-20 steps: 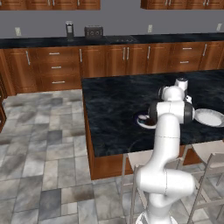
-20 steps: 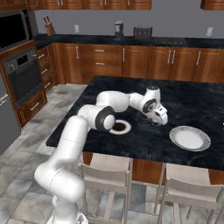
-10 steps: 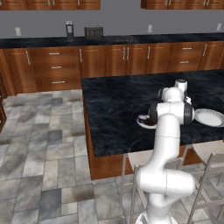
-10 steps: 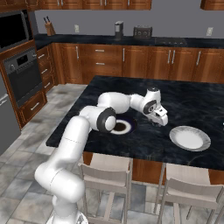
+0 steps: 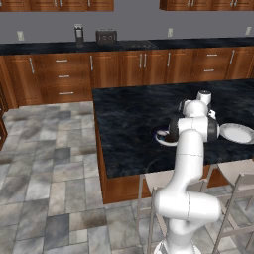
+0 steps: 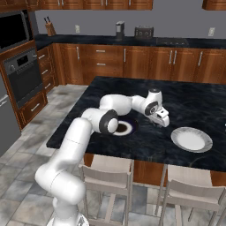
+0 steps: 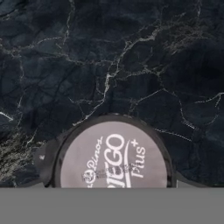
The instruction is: Place two yogurt containers on each plate.
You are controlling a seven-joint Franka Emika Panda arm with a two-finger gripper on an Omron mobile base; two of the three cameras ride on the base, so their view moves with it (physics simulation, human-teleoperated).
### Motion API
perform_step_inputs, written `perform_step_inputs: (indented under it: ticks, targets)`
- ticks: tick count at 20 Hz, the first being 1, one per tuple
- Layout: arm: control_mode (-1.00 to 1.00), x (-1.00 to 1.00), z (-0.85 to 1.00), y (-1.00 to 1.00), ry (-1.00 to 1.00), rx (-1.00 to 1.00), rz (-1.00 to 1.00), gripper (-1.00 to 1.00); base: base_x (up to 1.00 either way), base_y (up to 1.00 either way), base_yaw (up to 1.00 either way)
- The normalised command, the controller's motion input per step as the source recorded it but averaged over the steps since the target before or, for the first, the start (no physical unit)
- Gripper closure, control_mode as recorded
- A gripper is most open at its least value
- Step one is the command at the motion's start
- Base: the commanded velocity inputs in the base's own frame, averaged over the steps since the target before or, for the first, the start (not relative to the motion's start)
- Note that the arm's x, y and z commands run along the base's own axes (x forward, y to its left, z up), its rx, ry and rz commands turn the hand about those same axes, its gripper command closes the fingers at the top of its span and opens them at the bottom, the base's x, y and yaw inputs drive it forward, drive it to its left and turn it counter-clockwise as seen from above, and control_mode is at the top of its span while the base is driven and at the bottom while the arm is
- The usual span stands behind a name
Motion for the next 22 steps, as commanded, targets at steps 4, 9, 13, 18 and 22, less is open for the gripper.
perform_step_inputs:
  ticks: [4,9,13,18,22]
  targets:
    - [-1.0,-0.41,0.02,0.0,0.0,0.0,0.0,1.0,0.0,0.0,0.0]
    - [-1.0,-1.0,0.0,0.06,0.0,0.0,0.07,1.0,0.0,0.0,0.0]
    - [-1.0,-0.86,0.11,0.32,-0.05,0.0,0.1,1.0,0.0,0.0,0.0]
    - [-1.0,-0.4,0.35,0.45,-0.07,0.0,0.11,1.0,0.0,0.0,0.0]
    - [-1.0,-0.36,0.17,0.96,0.01,0.0,0.06,1.0,0.0,0.0,0.0]
